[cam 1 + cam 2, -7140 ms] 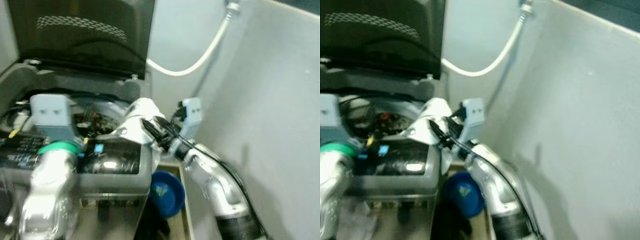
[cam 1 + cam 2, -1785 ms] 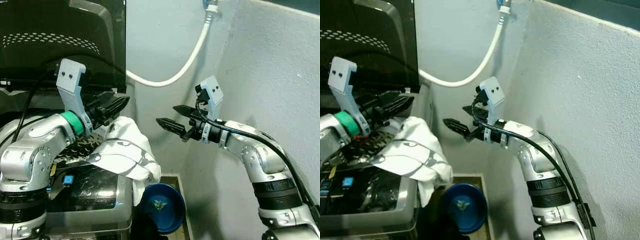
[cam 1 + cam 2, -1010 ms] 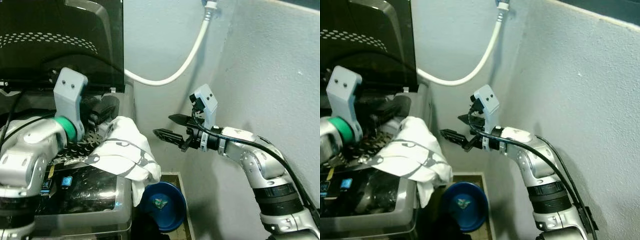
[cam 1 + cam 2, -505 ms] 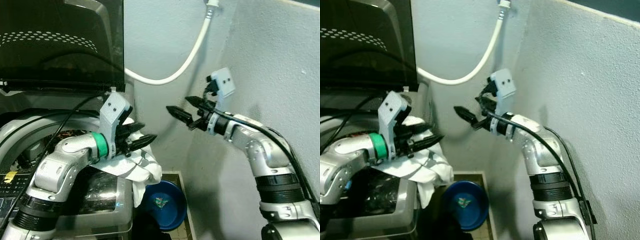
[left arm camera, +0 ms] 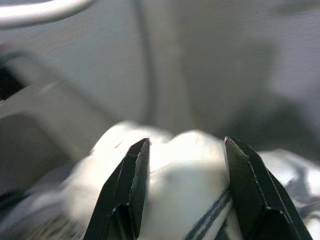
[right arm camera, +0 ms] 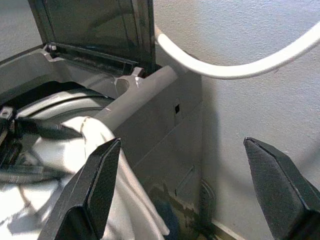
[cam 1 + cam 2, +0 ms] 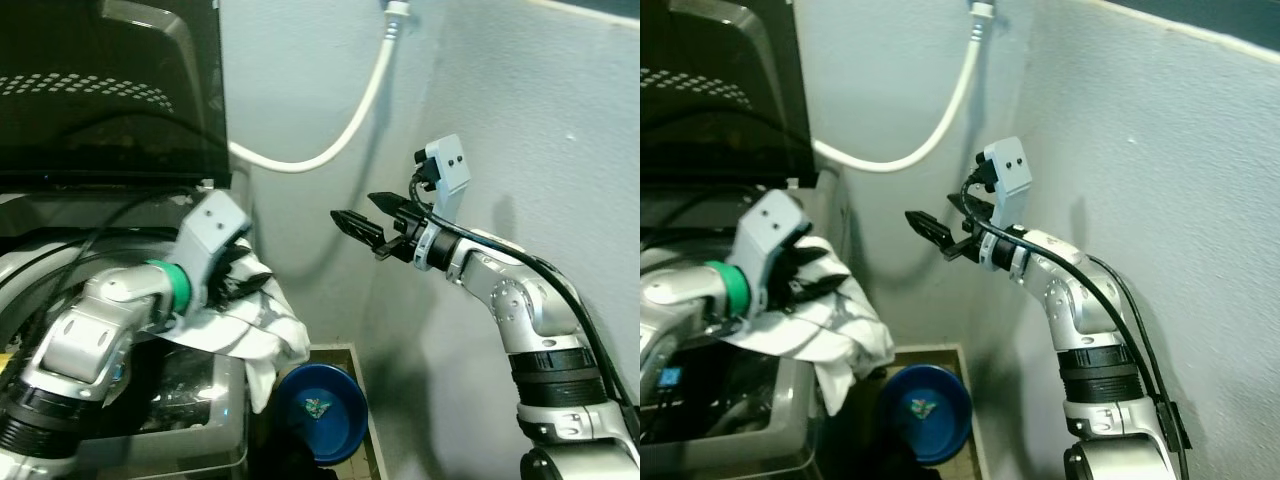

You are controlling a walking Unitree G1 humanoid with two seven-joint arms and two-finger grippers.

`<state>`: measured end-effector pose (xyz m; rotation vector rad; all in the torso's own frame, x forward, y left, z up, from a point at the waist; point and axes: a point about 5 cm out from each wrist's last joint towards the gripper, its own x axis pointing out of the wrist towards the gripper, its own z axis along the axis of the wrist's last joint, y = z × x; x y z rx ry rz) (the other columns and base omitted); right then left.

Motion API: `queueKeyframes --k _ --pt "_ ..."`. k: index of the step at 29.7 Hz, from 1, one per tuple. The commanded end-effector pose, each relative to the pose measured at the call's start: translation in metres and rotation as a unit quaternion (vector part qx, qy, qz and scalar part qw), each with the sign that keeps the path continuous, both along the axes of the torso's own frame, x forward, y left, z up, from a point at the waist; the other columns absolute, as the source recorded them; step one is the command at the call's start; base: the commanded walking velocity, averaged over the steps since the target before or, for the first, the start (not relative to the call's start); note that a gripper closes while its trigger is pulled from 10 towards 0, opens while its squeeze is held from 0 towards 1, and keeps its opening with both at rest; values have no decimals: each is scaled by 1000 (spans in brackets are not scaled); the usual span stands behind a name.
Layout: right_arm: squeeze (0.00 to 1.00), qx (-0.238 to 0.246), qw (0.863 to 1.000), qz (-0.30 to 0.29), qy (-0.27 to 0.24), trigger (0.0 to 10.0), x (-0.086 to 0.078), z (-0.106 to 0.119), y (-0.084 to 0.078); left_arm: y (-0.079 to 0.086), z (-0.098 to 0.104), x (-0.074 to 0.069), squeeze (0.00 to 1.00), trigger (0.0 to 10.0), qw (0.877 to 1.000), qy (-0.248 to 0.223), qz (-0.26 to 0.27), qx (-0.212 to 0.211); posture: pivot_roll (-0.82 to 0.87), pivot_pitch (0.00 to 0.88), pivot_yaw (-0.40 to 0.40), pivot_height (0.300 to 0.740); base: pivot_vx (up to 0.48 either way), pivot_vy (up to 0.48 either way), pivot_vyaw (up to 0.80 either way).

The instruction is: Clothes washing

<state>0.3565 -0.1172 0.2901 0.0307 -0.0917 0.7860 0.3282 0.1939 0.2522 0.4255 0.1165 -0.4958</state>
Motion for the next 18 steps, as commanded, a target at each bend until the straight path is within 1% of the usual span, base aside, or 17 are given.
queueKeyframes --k 1,2,4,6,7,9,11,12,13,15,16,17,18 --pt "0 8 1000 -1 2 10000 0 0 -2 37 -47 -5 0 10000 987 111 109 30 45 93 -9 740 0 0 0" --pt "0 8 1000 -1 2 10000 0 0 -2 37 -47 -5 0 10000 987 111 109 30 45 93 -9 740 0 0 0" --pt "0 9 1000 3 3 10000 -2 -1 -2 52 -61 -14 0 10000 979 134 147 55 48 91 -11 740 0 0 0" --pt "0 9 1000 4 4 10000 -2 -2 -2 56 -63 -16 0 10000 976 137 155 62 48 91 -11 740 0 0 0" --pt "0 8 1000 4 4 10000 -2 -2 -2 61 -65 -17 0 10000 973 138 170 73 47 91 -12 740 0 0 0" --pt "0 9 1000 7 3 10000 -2 -1 0 78 -65 -19 0 10000 962 135 219 93 46 91 -13 740 0 0 0" --pt "0 9 1000 7 3 10000 -2 -1 0 78 -65 -19 0 10000 962 135 219 93 46 91 -13 740 0 0 0" --pt "0 9 1000 8 2 10000 -1 -1 1 90 -65 -22 0 10000 951 134 251 119 43 90 -14 740 0 0 0" --pt "0 9 1000 8 2 10000 -1 -1 1 90 -65 -22 0 10000 951 134 251 119 43 90 -14 740 0 0 0" --pt "0 8 1000 11 0 10000 -1 1 2 114 -65 -29 0 10000 927 130 308 167 42 91 -16 740 0 0 0" --pt "0 8 1000 12 -1 10000 -1 1 2 135 -61 -37 0 10000 908 116 353 195 39 90 -21 740 0 0 0" --pt "0 8 1000 12 -1 10000 -1 1 2 135 -61 -37 0 10000 908 116 353 195 39 90 -21 740 0 0 0" --pt "0 7 1000 13 -1 10000 -2 2 2 140 -58 -38 0 10000 903 107 365 199 39 91 -21 740 0 0 0"
